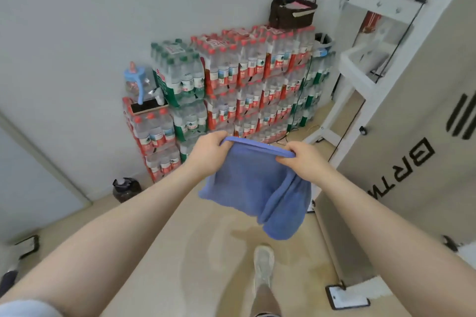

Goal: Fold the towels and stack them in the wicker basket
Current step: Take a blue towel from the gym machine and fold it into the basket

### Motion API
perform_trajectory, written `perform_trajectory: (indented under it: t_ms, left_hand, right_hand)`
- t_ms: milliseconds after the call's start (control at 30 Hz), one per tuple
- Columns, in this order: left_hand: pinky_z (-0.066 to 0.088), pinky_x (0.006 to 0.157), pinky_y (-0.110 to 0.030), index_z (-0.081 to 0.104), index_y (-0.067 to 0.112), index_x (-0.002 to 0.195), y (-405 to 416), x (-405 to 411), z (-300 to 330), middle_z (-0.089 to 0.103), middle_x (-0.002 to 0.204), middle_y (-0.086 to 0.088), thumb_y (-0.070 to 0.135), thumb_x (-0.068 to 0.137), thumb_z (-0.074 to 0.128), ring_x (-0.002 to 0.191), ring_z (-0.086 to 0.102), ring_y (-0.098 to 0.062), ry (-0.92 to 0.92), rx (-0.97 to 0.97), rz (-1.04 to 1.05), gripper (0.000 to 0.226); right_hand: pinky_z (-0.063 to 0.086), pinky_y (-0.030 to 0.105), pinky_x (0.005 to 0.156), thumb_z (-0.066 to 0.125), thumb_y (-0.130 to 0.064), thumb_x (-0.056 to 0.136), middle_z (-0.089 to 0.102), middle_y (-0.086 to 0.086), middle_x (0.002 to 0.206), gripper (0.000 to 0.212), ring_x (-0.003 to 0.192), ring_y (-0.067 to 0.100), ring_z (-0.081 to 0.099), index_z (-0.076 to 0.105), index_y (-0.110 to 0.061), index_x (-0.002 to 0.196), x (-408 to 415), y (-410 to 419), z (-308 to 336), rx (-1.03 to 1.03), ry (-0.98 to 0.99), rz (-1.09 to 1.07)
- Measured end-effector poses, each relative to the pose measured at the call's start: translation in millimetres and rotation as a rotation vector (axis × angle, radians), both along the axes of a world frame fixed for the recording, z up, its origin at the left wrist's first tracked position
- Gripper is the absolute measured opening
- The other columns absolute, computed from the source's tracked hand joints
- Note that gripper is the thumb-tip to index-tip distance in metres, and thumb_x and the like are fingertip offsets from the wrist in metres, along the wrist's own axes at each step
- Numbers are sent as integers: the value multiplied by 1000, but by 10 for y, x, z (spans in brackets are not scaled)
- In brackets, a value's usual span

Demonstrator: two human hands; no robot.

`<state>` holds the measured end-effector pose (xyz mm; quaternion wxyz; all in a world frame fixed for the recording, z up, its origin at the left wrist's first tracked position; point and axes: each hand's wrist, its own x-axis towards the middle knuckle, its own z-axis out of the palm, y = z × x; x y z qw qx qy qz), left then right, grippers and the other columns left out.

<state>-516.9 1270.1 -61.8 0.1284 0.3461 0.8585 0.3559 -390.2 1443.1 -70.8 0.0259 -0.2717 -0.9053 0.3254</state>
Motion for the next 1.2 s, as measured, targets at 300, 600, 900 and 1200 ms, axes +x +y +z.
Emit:
perform_trajectory:
  t_ms: [300,600,900,1200]
  left_hand:
    - [25,53,-31,35,17,59,1389,-1965,-72,42,60,1,23,96,42,70,43,-23,98,-144,85,39]
    - [37,68,-38,37,12,65,2060,-3759,104,60,88,-27,26,99,35,79,52,-35,219,-221,232,37]
    - [35,71,-38,47,6,72,2448,-5662,228,61,93,-31,22,98,39,90,57,-40,311,-178,300,31]
    - [39,86,-43,50,6,120,2784,-6951,252,53,121,-22,7,94,39,109,50,-39,458,-363,415,29]
  right_hand:
    - [30,28,55,58,-21,88,48,4,73,21,65,17,42,49,-9,75,-1846,2061,105,24,1,61]
    - [27,32,59,67,-20,82,37,9,67,38,65,20,34,37,-9,63,-3818,3105,359,52,50,97]
    - [34,30,57,62,-14,86,55,9,78,10,73,22,49,59,-5,82,-5673,3604,480,45,225,28]
    - [29,27,48,58,-21,87,44,-1,58,33,58,19,42,43,-12,59,-6975,3851,423,190,188,22]
